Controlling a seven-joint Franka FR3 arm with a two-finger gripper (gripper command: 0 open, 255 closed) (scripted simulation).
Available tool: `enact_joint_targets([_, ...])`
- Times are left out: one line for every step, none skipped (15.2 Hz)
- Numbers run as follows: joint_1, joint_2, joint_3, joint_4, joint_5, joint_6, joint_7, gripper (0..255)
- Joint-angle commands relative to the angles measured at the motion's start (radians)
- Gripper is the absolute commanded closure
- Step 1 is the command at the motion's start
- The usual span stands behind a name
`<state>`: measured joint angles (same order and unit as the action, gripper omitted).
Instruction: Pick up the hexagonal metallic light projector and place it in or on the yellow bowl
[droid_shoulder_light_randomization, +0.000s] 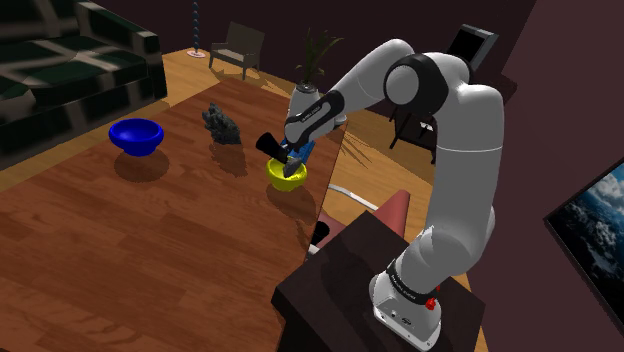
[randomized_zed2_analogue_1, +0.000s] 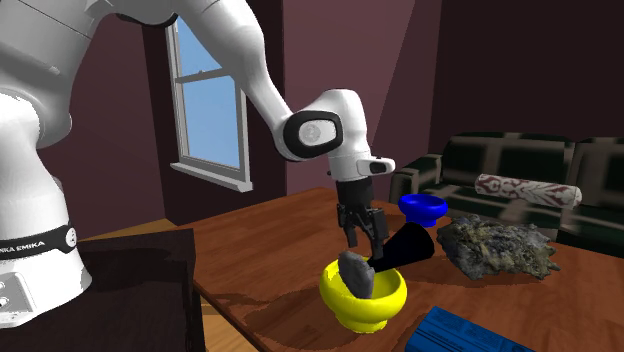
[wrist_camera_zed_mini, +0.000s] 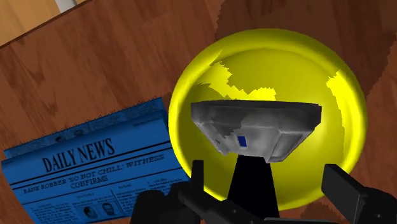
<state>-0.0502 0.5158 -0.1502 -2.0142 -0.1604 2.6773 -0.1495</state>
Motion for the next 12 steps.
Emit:
enact_joint_targets([0.000,0.002,0.000,-0.002,0.000,0.003,0.001,0])
enact_joint_targets([0.005,-0.029,-0.001,-0.012,-0.002,-0.018,0.002,0])
enact_joint_targets([0.010,-0.060,-0.002,-0.022,-0.004,-0.040,0.003,0])
enact_joint_targets([0.014,-0.090,-0.003,-0.030,-0.006,-0.062,0.004,0])
enact_joint_targets([0.018,-0.114,-0.004,-0.035,-0.007,-0.081,0.004,0])
enact_joint_targets([0.018,-0.114,-0.004,-0.035,-0.007,-0.081,0.004,0])
enact_joint_targets([0.018,-0.114,-0.004,-0.035,-0.007,-0.081,0.004,0])
enact_joint_targets([0.018,-0.114,-0.004,-0.035,-0.007,-0.081,0.004,0])
enact_joint_targets([0.018,-0.114,-0.004,-0.035,-0.007,-0.081,0.004,0])
enact_joint_targets([0.018,-0.114,-0.004,-0.035,-0.007,-0.081,0.004,0])
enact_joint_targets([0.018,-0.114,-0.004,-0.035,-0.007,-0.081,0.004,0])
enact_joint_targets([0.018,-0.114,-0.004,-0.035,-0.007,-0.081,0.004,0])
